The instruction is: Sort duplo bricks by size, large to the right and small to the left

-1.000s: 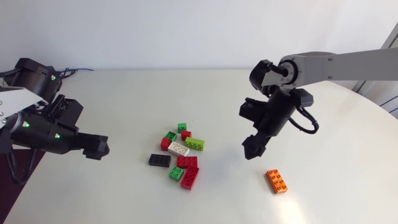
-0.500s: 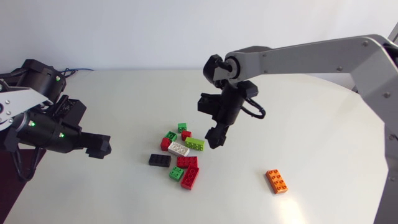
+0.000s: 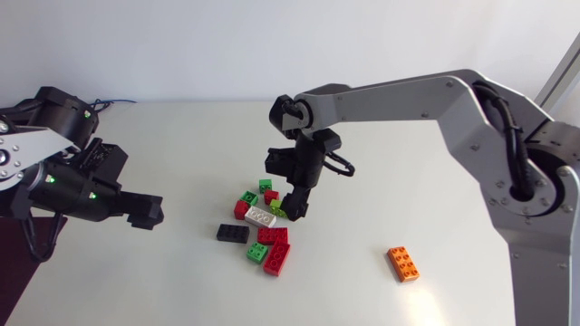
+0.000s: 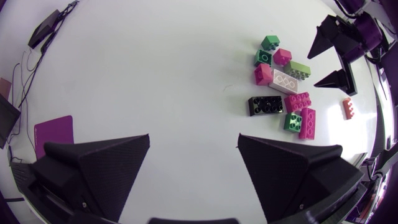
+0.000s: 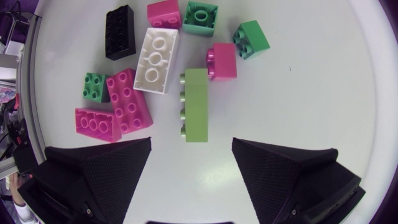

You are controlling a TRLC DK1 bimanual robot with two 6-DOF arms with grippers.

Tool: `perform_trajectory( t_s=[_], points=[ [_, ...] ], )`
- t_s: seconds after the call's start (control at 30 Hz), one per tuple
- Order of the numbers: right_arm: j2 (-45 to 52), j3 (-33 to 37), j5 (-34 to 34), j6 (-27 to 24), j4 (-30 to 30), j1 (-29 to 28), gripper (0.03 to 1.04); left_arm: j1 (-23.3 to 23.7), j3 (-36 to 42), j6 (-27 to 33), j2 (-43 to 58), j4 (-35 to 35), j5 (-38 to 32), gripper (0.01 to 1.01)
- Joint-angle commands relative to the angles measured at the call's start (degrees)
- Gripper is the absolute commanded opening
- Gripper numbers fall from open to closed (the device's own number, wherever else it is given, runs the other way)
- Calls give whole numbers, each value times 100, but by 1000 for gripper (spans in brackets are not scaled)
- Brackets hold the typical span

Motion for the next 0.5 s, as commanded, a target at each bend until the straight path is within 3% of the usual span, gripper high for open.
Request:
perform_trajectory(
  t_s=[0.0, 0.17, 0.33, 0.47],
  points=[
    [323, 290, 22, -205, -117, 123, 938, -18, 24, -4, 136, 22, 43, 987],
    [745, 950, 31, -179, -486, 228, 936, -18, 42, -4, 136, 22, 43, 987],
    [850, 1125, 40, -126, -574, 237, 854, -18, 24, 5, 136, 22, 43, 987],
    [920, 1125, 49, -126, -600, 167, 854, -27, 7, 5, 136, 31, 43, 987]
  ],
)
